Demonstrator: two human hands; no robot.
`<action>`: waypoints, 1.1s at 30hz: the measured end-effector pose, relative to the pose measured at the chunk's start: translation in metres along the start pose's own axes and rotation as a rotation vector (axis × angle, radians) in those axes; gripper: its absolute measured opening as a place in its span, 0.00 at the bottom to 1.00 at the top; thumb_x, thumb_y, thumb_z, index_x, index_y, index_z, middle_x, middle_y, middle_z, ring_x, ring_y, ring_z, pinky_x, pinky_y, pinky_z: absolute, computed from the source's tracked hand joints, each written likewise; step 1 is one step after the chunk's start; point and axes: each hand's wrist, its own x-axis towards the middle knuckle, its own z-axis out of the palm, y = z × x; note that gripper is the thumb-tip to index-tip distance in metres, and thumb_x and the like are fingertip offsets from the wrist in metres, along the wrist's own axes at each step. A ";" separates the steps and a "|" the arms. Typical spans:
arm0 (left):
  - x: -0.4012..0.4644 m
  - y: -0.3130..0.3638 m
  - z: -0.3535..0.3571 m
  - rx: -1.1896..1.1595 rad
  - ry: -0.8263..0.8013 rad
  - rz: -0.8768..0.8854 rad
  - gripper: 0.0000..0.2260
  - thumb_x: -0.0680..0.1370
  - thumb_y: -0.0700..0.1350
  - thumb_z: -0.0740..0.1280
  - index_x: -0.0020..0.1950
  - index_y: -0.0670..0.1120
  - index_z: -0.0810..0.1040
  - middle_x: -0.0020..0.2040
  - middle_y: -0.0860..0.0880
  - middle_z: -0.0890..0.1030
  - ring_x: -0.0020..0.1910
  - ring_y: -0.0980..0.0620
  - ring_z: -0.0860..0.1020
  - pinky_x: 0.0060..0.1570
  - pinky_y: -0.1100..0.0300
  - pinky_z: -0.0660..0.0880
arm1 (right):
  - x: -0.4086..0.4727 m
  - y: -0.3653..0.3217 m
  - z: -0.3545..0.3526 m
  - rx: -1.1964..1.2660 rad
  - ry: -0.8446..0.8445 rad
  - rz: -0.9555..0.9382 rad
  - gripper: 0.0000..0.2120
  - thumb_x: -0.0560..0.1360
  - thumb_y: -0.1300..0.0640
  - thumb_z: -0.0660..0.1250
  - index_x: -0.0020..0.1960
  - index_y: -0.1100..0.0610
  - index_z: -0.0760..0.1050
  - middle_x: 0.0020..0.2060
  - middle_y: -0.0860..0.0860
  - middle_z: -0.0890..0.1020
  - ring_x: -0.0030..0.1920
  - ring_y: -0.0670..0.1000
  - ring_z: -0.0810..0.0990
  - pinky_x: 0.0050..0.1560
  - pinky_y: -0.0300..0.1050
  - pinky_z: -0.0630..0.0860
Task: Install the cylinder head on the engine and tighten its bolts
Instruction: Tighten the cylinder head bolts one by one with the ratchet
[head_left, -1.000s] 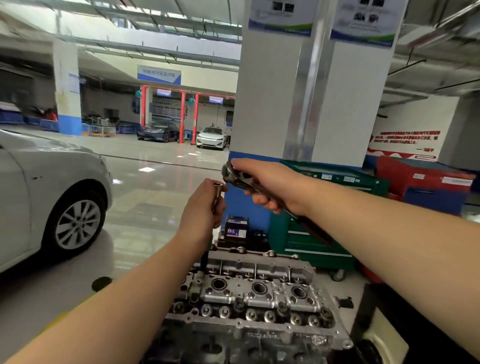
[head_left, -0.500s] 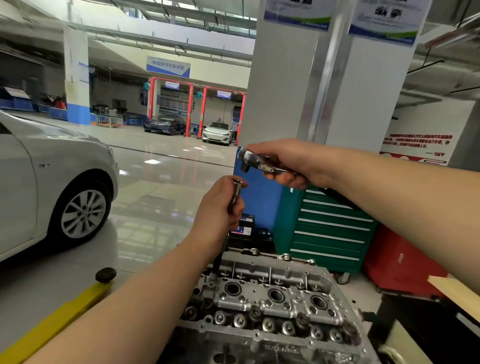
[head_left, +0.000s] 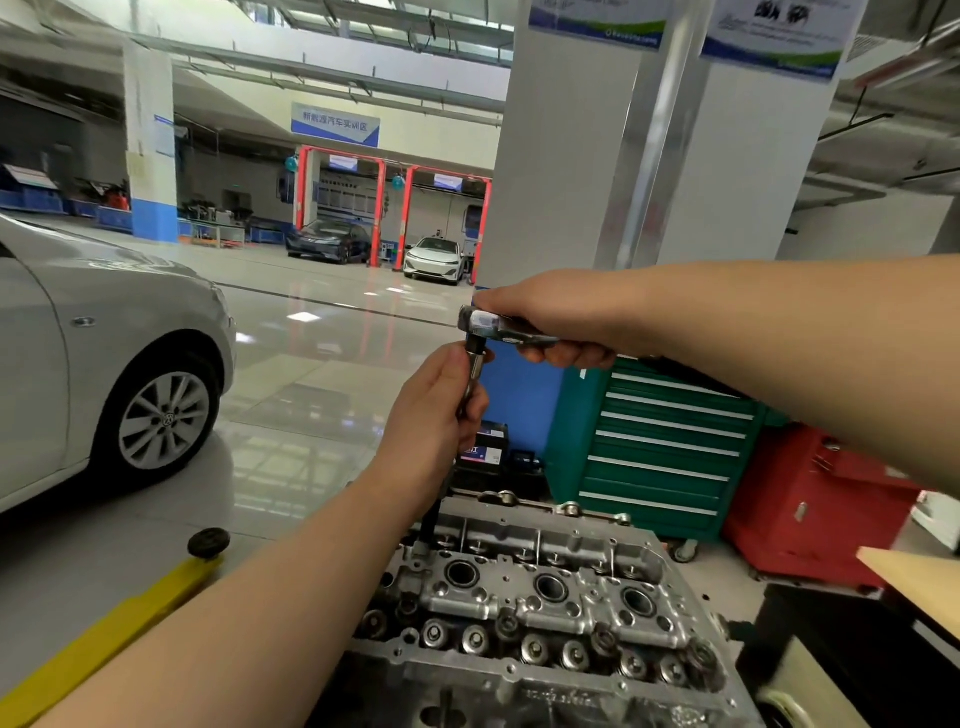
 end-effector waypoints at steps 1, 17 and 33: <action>0.000 0.000 0.000 -0.008 0.004 0.002 0.17 0.89 0.53 0.54 0.59 0.44 0.77 0.32 0.51 0.71 0.28 0.54 0.62 0.28 0.62 0.60 | 0.002 -0.001 0.001 -0.026 0.014 0.001 0.37 0.72 0.22 0.55 0.23 0.51 0.74 0.23 0.49 0.69 0.20 0.51 0.61 0.26 0.37 0.60; 0.002 0.003 -0.002 -0.053 0.023 -0.065 0.20 0.89 0.52 0.52 0.59 0.35 0.72 0.31 0.50 0.70 0.27 0.54 0.60 0.27 0.62 0.60 | 0.023 0.001 -0.008 -0.216 -0.104 -0.338 0.39 0.82 0.29 0.48 0.54 0.60 0.83 0.35 0.48 0.80 0.34 0.46 0.76 0.44 0.44 0.75; -0.006 0.003 0.002 -0.061 0.077 -0.050 0.23 0.89 0.57 0.52 0.61 0.41 0.79 0.31 0.51 0.71 0.26 0.56 0.62 0.27 0.63 0.60 | 0.022 -0.006 -0.005 -0.271 -0.215 -0.359 0.35 0.73 0.22 0.52 0.50 0.47 0.85 0.45 0.52 0.78 0.42 0.51 0.71 0.47 0.49 0.70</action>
